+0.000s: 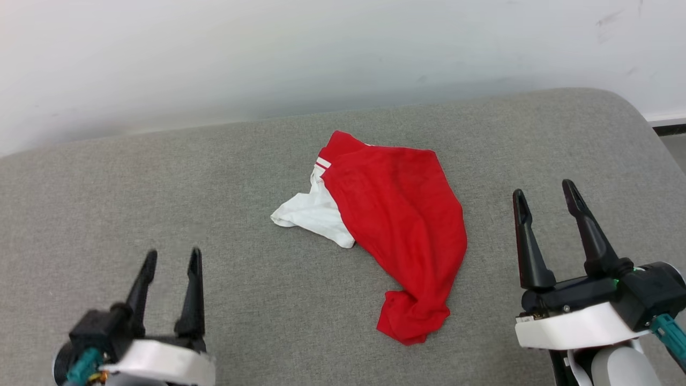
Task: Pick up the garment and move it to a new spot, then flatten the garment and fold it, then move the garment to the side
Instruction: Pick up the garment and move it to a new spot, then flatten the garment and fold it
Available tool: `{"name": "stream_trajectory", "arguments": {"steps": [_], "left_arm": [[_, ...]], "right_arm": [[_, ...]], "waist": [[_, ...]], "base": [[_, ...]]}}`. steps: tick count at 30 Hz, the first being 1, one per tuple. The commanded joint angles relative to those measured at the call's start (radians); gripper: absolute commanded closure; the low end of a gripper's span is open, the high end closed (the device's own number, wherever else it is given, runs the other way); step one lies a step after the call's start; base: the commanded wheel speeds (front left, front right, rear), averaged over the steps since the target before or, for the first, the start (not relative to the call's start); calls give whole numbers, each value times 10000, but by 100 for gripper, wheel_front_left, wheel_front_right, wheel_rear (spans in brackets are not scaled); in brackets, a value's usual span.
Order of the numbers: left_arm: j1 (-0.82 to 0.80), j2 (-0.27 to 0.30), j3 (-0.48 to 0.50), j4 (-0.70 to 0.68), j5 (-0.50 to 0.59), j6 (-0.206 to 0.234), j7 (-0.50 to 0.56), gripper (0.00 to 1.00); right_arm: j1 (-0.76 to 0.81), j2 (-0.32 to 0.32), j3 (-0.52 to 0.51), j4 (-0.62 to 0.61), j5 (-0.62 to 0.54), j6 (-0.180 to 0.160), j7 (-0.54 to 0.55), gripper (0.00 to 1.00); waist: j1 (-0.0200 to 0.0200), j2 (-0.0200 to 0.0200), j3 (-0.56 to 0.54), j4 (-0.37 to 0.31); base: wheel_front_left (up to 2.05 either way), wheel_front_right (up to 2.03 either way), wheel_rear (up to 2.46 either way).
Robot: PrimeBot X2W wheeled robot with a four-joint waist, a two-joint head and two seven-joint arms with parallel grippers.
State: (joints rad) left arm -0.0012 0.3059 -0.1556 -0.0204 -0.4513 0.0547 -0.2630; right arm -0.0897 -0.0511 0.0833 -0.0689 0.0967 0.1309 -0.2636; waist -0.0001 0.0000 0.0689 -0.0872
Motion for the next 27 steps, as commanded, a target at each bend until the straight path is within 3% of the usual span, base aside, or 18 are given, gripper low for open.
{"name": "stream_trajectory", "arguments": {"steps": [1, 8, 15, 18, 20, 24, 27], "left_arm": [[263, -190, 132, 26, 201, -119, -25, 0], [834, -1343, 861, 19, 876, -843, -26, 0], [490, -1542, 1221, 162, 1401, -1432, -26, 0], [237, -1425, 1121, 246, 1446, -1589, -26, 0], [-556, -892, 602, 410, 1363, -1757, 500, 0], [-2098, -105, -25, 440, 1114, -1828, 2136, 0], [-3458, 240, -564, 539, -102, -1848, 3965, 0]], "right_arm": [[149, 18, 8, -63, 65, -3, -17, 0], [241, 18, -2, -171, 122, -3, -18, 0], [119, 16, 167, -193, 174, -3, -17, 0], [23, 16, 206, -242, 128, -3, -17, 0], [-138, 16, 136, -351, 66, -3, -18, 0], [-323, 18, 19, -481, 19, -3, -17, 0], [-545, 16, -160, -549, -107, -4, -18, 0]], "waist": [[1, 0, -20, -7], [1, 0, -23, 2], [1, 0, 188, -122], [1, 0, 430, -233], [1, 0, 934, -372], [1, 0, 1718, -410], [1, 0, 2250, -436]], "base": [[0, 0, 0], [0, 0, 0], [0, 0, 0], [0, 0, 0], [0, 0, 0], [0, 0, 0], [0, 0, 0]]}}
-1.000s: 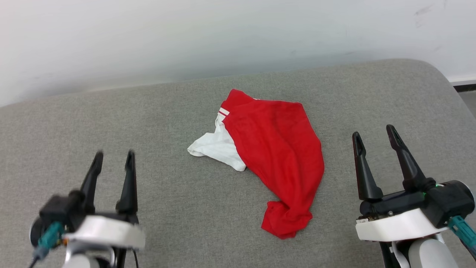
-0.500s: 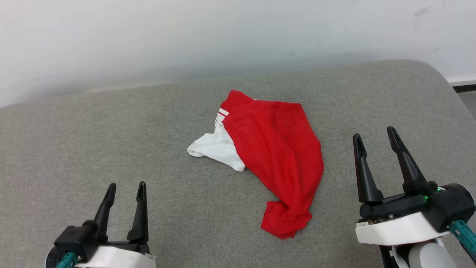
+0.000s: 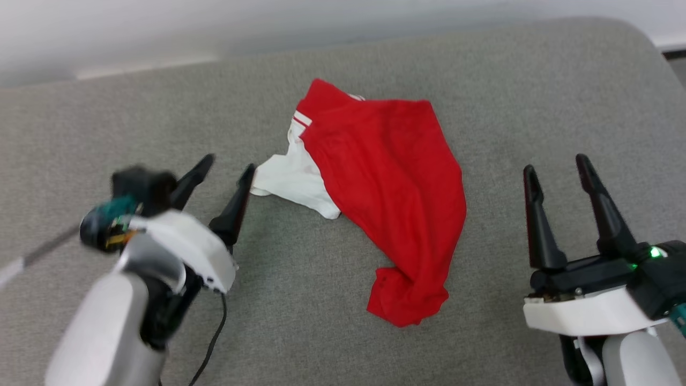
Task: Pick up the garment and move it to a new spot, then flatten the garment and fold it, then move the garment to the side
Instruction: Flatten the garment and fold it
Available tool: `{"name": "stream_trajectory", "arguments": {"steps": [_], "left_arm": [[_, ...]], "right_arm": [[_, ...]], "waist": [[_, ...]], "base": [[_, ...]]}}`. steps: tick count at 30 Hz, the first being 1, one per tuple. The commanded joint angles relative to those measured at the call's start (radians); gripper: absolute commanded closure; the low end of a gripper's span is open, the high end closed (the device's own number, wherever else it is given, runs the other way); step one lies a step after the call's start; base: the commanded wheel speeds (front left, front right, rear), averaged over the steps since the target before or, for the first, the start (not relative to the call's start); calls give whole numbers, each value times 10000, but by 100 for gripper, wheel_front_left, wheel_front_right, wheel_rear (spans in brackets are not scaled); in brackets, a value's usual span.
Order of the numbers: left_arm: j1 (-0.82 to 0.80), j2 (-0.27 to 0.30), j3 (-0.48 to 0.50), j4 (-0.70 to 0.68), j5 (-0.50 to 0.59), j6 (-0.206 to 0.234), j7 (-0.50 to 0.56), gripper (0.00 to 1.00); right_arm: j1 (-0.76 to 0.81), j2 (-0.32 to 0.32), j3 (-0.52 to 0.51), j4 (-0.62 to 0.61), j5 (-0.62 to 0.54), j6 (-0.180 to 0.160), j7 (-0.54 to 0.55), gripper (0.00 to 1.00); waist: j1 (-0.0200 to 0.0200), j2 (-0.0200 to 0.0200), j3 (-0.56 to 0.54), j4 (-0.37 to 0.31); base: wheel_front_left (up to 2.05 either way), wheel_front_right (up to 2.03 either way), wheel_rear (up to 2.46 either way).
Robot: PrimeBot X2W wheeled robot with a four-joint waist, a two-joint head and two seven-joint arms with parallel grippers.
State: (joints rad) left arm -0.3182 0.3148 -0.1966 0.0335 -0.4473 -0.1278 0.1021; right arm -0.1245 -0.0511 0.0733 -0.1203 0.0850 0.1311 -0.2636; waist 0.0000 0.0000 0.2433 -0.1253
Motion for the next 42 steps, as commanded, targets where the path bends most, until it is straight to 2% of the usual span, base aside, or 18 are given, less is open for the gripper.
{"name": "stream_trajectory", "arguments": {"steps": [1, 6, 9, 11, 12, 16, 21, 22, 23, 24, 29, 35, 42], "left_arm": [[-781, 397, -306, 51, -501, -21, 970, 0], [-2764, 1593, -1487, 373, -1765, -12, 4424, 0], [-3679, 2114, -1988, 629, -2268, -12, 5909, 0], [-4121, 2250, -2196, 886, -2467, -13, 6633, 0], [-4649, 2354, -2474, 1315, -2566, -15, 7516, 0], [-5039, 2208, -2763, 1703, -2603, -4, 8128, 0], [-5076, 2088, -3097, 1988, -2619, -5, 8501, 0], [-5014, 2047, -3178, 2049, -2666, -5, 8607, 22], [-4920, 2003, -3254, 2098, -2729, -6, 8665, 83], [-4817, 1989, -3323, 2135, -2740, -7, 8692, 100], [-4395, 2008, -3238, 2102, -2786, 13, 8044, 100], [-3420, 2187, -2756, 2067, -2968, 119, 6774, 100], [-1874, 2764, -1913, 1229, -3282, 378, 5362, 100]], "right_arm": [[-279, 16, -130, -57, 50, -6, -18, 0], [-504, 15, -204, -119, 179, -6, -18, 0], [-678, 16, -145, -75, 234, -5, -18, 0], [-736, 16, -95, -70, 252, -6, -18, 0], [-887, 16, -44, -105, 309, -6, -17, 0], [-999, 16, -59, -87, 394, -5, -17, 0], [-1043, 16, -83, -100, 443, -6, -18, 0], [-1039, 16, -91, -98, 435, -6, -18, 0], [-1048, 16, -106, -97, 425, -6, -18, 0], [-1061, 16, -119, -92, 417, -5, -18, 0], [-1042, 16, -108, 62, 274, -5, -18, 0], [-765, 17, -61, 273, 116, -5, -17, 0], [-455, 17, 19, 606, 15, -6, -18, 0]], "waist": [[0, 0, 658, -72], [0, 0, 1300, -203], [0, 0, 1582, -339], [0, 0, 1745, -433], [0, 0, 1993, -563], [0, 0, 2285, -659], [0, 0, 2513, -669], [0, 0, 2547, -661], [0, 0, 2569, -650], [0, 0, 2581, -637], [0, 0, 2349, -466], [0, 0, 1510, -68], [0, 0, 489, 407]], "base": [[0, 0, 0], [0, 0, 0], [0, 0, 0], [0, 0, 0], [0, 0, 0], [0, 0, 0], [0, 0, 0], [0, 0, 0], [0, 0, 0], [0, 0, 0], [0, 0, 0], [0, 0, 0], [0, 0, 0]]}}
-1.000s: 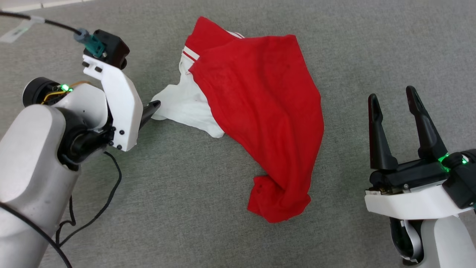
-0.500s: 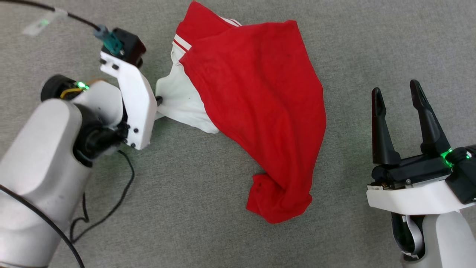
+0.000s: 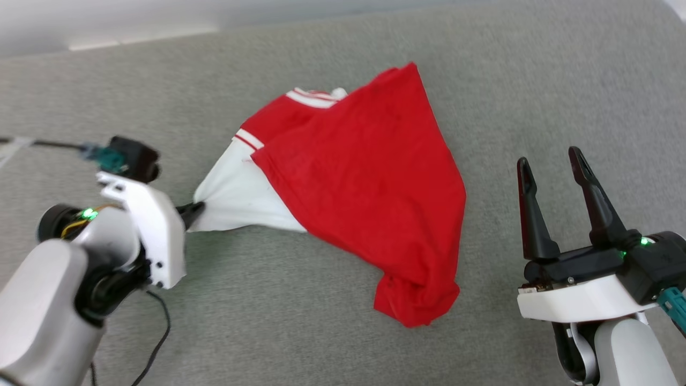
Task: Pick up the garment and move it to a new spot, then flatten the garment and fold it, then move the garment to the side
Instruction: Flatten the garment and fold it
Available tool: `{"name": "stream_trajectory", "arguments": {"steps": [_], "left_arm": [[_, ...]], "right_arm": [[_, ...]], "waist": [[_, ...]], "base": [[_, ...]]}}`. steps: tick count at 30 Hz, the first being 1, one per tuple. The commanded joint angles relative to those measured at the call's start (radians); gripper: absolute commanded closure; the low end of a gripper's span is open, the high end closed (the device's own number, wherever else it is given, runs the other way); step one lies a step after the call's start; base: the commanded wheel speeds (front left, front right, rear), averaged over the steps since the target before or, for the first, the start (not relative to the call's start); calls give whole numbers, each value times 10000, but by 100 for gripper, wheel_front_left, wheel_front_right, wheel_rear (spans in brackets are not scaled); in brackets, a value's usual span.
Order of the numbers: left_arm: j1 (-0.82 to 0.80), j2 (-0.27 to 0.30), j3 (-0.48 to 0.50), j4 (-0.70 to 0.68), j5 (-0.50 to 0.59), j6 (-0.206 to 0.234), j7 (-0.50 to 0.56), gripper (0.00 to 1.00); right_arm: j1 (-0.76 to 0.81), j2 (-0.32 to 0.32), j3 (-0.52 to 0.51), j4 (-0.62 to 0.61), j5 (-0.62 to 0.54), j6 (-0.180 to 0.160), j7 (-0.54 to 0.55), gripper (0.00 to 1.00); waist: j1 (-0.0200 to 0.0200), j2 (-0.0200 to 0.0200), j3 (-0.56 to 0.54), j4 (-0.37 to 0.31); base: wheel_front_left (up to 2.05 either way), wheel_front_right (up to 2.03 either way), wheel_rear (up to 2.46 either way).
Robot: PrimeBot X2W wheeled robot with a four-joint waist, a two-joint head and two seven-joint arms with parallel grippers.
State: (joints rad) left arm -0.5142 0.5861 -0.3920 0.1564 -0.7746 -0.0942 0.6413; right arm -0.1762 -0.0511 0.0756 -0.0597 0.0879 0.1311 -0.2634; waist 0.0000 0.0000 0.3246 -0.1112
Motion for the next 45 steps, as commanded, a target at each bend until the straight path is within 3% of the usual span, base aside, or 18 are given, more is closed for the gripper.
{"name": "stream_trajectory", "arguments": {"steps": [1, 5, 10, 13, 19, 20, 21, 29, 33, 39, 45], "left_arm": [[319, 172, 188, -159, -46, 129, -173, 100], [1211, 658, 681, -791, -170, 343, -621, 100], [2335, 843, 1271, -1181, -443, 728, -1223, 100], [2948, 759, 1352, -1190, -402, 893, -1608, 100], [3792, 312, 799, -438, -104, 792, -2168, 100], [3785, 225, 730, -286, 42, 773, -2410, 63], [3725, 86, 715, -150, 141, 781, -2721, 0], [3196, -735, 921, 213, 1278, 390, -6544, 0], [3380, -1099, 1150, 165, 2096, 769, -8621, 0], [3989, -2150, 2104, -1295, 3406, 1063, -9078, 0], [4817, -3380, 2964, -2531, 4635, 731, -9064, 0]], "right_arm": [[114, 17, -14, 36, -31, -5, -20, 0], [252, 17, -44, 128, -44, -6, -20, 0], [378, 18, -6, 248, -20, -5, -20, 0], [418, 17, 29, 328, -16, -6, -20, 0], [469, 17, 77, 466, -41, -6, -20, 0], [471, 18, 95, 490, -55, -6, -20, 0], [475, 18, 107, 505, -75, -5, -20, 0], [606, 17, 93, 634, -141, -6, -20, 0], [789, 18, 68, 625, -167, -6, -20, 0], [967, 17, 3, 557, -324, -6, -20, 0], [879, -188, 205, 915, -372, -5, -18, 0]], "waist": [[0, 0, -430, 333], [0, 0, -738, 568], [0, 0, -968, 737], [0, 0, -1074, 771], [0, 0, -1190, 788], [0, 0, -1210, 791], [0, 0, -1230, 797], [0, 0, -1631, 889], [0, 0, -1819, 933], [0, 0, -1883, 1082], [0, 0, -1784, 1321]], "base": [[0, 0, 0], [0, 0, 0], [0, 0, 0], [0, 0, 0], [0, 0, 0], [0, 0, 0], [0, 0, 0], [0, 0, 0], [0, 0, 0], [0, 0, 0], [0, 0, 0]]}}
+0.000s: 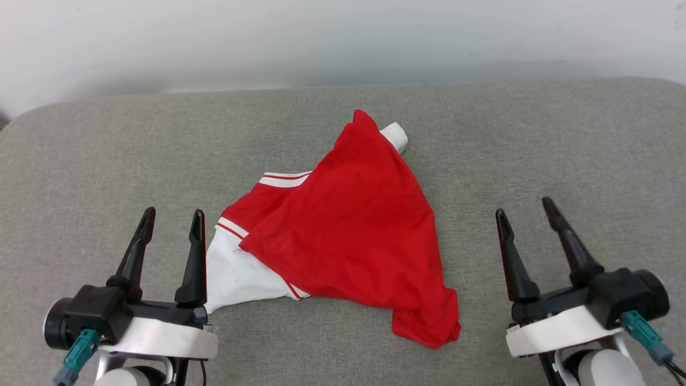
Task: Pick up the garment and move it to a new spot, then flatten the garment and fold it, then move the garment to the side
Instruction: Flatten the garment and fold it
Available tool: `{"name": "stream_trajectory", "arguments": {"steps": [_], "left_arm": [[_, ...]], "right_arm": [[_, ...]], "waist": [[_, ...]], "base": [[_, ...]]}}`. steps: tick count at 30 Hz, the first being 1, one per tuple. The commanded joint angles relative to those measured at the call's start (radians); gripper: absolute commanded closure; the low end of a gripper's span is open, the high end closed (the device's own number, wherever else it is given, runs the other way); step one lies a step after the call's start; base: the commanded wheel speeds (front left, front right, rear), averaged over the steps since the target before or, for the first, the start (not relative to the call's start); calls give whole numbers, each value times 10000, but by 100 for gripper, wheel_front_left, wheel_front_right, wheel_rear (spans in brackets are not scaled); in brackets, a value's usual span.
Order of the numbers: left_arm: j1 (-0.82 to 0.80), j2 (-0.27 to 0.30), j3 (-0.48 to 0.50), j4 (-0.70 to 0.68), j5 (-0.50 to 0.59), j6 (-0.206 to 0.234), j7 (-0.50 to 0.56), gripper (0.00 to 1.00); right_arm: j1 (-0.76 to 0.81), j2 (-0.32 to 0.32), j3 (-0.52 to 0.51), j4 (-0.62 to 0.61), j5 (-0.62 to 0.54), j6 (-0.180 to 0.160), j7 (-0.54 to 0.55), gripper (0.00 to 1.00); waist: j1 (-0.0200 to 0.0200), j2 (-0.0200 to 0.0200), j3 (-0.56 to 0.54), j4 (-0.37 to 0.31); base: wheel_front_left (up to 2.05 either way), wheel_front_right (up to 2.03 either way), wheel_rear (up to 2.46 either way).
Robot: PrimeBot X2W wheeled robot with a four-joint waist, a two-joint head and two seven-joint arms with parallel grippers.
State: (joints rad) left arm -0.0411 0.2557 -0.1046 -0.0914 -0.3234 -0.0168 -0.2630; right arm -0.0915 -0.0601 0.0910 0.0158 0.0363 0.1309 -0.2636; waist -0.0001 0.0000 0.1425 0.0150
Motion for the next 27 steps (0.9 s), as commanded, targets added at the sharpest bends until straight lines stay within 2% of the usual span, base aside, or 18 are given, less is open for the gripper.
{"name": "stream_trajectory", "arguments": {"steps": [1, 4, 9, 10, 13, 16, 21, 27], "left_arm": [[148, -205, 159, -125, 256, -132, -22, 0], [191, -577, 386, -167, 545, -390, -23, 0], [-121, -987, 430, 186, 826, -772, -24, 0], [-121, -987, 430, 186, 826, -772, -24, 0], [-400, -1206, 386, 347, 929, -903, -24, 0], [-674, -1390, 290, 488, 1010, -1009, -25, 0], [-958, -1645, 194, 669, 1102, -1082, -25, 0], [-1094, -1822, 171, 719, 1174, -1115, -25, 0]], "right_arm": [[-31, -183, 137, 355, 351, -6, 154, 0], [-692, -937, 825, 670, 879, -8, 1379, 0], [-2226, -2198, 1878, 1071, 2205, -3, 4774, 0], [-2226, -2198, 1878, 1071, 2205, -3, 4774, 0], [-3360, -2673, 2655, 1280, 3284, -3, 6701, 0], [-4414, -3332, 3385, 1604, 3958, -6, 8151, 0], [-5583, -3821, 4526, 2273, 4681, -3, 9318, 0], [-6349, -4138, 5667, 3209, 5167, -5, 9527, 0]], "waist": [[1, 0, 72, 106], [1, 0, 270, 241], [1, 0, 765, 557], [1, 0, 765, 557], [1, 0, 1088, 838], [1, 0, 1357, 1196], [1, 0, 1662, 1833], [1, 0, 1827, 2351]], "base": [[0, 0, 0], [0, 0, 0], [0, 0, 0], [0, 0, 0], [0, 0, 0], [0, 0, 0], [0, 0, 0], [0, 0, 0]]}}
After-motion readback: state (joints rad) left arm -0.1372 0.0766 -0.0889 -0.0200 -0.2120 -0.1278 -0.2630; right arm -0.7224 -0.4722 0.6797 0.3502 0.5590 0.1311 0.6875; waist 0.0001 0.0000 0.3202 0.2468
